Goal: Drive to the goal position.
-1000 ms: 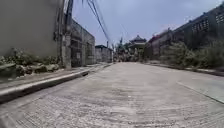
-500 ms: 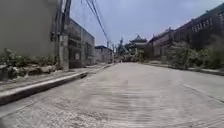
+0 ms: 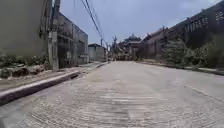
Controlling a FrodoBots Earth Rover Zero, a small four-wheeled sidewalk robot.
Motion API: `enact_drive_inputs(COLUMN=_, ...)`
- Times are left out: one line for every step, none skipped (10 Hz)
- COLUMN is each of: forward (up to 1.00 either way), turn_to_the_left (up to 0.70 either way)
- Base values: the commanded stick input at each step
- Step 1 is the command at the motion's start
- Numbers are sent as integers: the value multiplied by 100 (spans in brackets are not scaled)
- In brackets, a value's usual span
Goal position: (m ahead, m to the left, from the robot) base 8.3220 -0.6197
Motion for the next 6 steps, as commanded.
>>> enact_drive_inputs(forward=70, turn_to_the_left=0)
enact_drive_inputs(forward=70, turn_to_the_left=0)
enact_drive_inputs(forward=70, turn_to_the_left=0)
enact_drive_inputs(forward=70, turn_to_the_left=0)
enact_drive_inputs(forward=70, turn_to_the_left=0)
enact_drive_inputs(forward=70, turn_to_the_left=0)
